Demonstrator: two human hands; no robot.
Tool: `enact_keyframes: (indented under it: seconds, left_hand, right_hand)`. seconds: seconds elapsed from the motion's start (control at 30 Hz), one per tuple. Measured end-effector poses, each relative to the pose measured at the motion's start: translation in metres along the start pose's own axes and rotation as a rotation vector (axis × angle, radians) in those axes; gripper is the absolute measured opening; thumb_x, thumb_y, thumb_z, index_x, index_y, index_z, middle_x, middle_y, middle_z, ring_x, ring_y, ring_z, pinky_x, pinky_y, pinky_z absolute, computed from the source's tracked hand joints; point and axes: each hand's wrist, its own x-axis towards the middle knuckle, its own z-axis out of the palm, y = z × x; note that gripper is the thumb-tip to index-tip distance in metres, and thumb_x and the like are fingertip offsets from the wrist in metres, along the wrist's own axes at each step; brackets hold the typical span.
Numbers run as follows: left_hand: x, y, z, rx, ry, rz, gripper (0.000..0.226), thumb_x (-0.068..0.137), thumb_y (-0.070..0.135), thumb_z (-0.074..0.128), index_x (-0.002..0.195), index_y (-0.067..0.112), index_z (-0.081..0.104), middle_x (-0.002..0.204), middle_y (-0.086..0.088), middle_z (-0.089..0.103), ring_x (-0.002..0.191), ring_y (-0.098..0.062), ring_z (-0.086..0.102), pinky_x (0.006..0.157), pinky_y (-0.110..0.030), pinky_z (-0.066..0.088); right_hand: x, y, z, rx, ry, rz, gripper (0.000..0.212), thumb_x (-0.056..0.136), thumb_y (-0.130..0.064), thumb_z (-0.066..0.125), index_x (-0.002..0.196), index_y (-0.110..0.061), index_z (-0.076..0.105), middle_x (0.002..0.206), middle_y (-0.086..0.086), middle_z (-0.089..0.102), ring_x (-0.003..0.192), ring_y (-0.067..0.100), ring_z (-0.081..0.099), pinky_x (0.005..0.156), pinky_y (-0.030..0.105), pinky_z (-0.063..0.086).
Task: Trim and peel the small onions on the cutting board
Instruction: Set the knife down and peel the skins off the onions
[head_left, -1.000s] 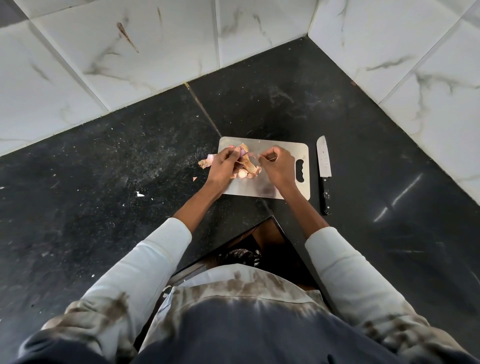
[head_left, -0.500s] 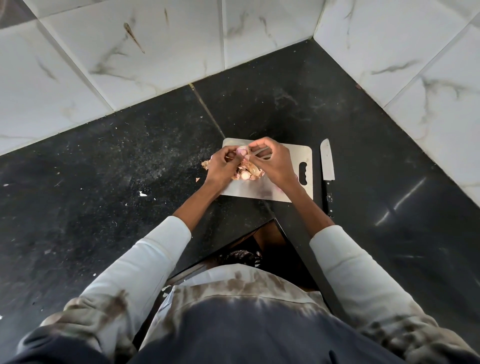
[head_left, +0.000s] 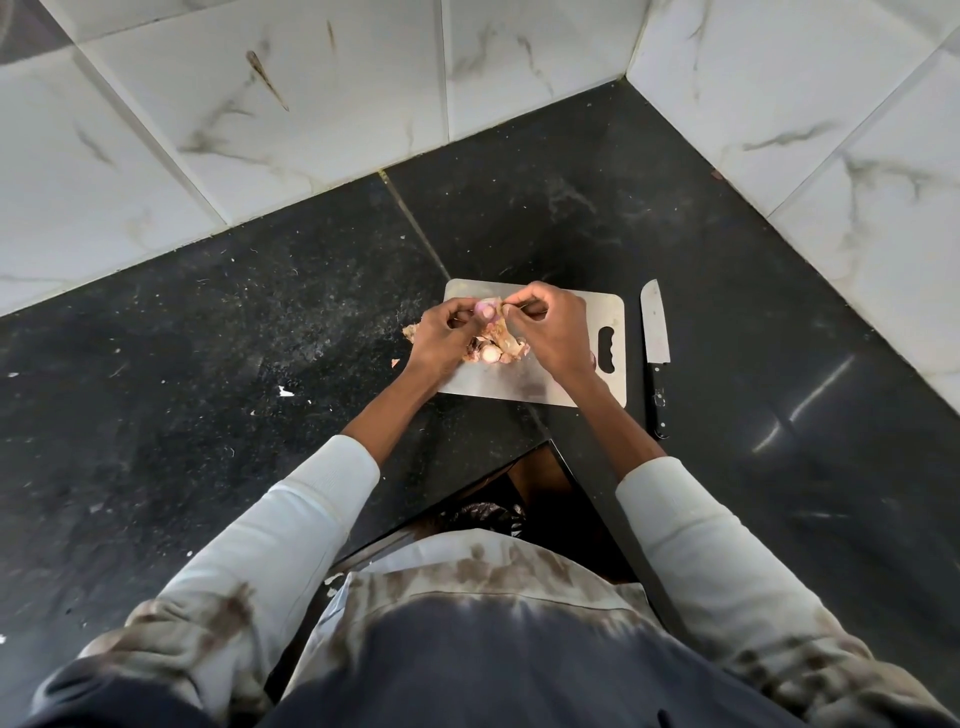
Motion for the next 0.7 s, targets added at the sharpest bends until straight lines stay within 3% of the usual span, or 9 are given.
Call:
enact_keyframes:
  seconds: [0.2, 0.43, 0.63, 0.7]
  left_hand:
    - [0.001, 0.001, -0.001, 0.016, 0.013, 0.011, 0.040, 0.086, 0.035, 0.087, 0.117, 0.012, 0.076, 0.100, -0.001, 0.079, 0.094, -0.017, 0.076, 0.088, -0.035, 0.063]
    - [0.000, 0.007, 0.000, 0.017, 0.015, 0.033, 0.040, 0.084, 0.028, 0.089, 0.117, 0.008, 0.078, 0.101, -0.003, 0.081, 0.091, -0.013, 0.078, 0.083, -0.026, 0.063]
    - [-0.001, 0.008, 0.001, 0.058, 0.023, 0.054, 0.040, 0.086, 0.028, 0.088, 0.119, 0.009, 0.078, 0.103, -0.001, 0.080, 0.090, -0.007, 0.076, 0.082, -0.022, 0.061]
    - [-0.002, 0.009, 0.001, 0.045, 0.010, 0.049, 0.039, 0.087, 0.030, 0.087, 0.119, 0.009, 0.078, 0.103, -0.001, 0.081, 0.090, -0.007, 0.076, 0.082, -0.022, 0.061]
  right_hand:
    - [0.000, 0.001, -0.001, 0.077, -0.018, 0.000, 0.025, 0.093, -0.034, 0.078, 0.111, -0.017, 0.075, 0.102, -0.012, 0.077, 0.096, 0.003, 0.073, 0.084, 0.024, 0.062]
    - [0.000, 0.010, -0.001, 0.117, 0.012, 0.069, 0.021, 0.093, -0.032, 0.079, 0.106, -0.016, 0.082, 0.099, -0.007, 0.080, 0.095, 0.009, 0.074, 0.088, 0.032, 0.064]
    - [-0.001, 0.010, 0.001, 0.150, 0.020, 0.136, 0.014, 0.093, -0.022, 0.079, 0.106, -0.016, 0.081, 0.096, -0.013, 0.077, 0.093, 0.003, 0.073, 0.083, 0.017, 0.059]
    - [-0.002, 0.010, 0.001, 0.159, 0.025, 0.144, 0.015, 0.094, -0.021, 0.078, 0.107, -0.014, 0.080, 0.097, -0.011, 0.077, 0.093, 0.005, 0.073, 0.084, 0.018, 0.060]
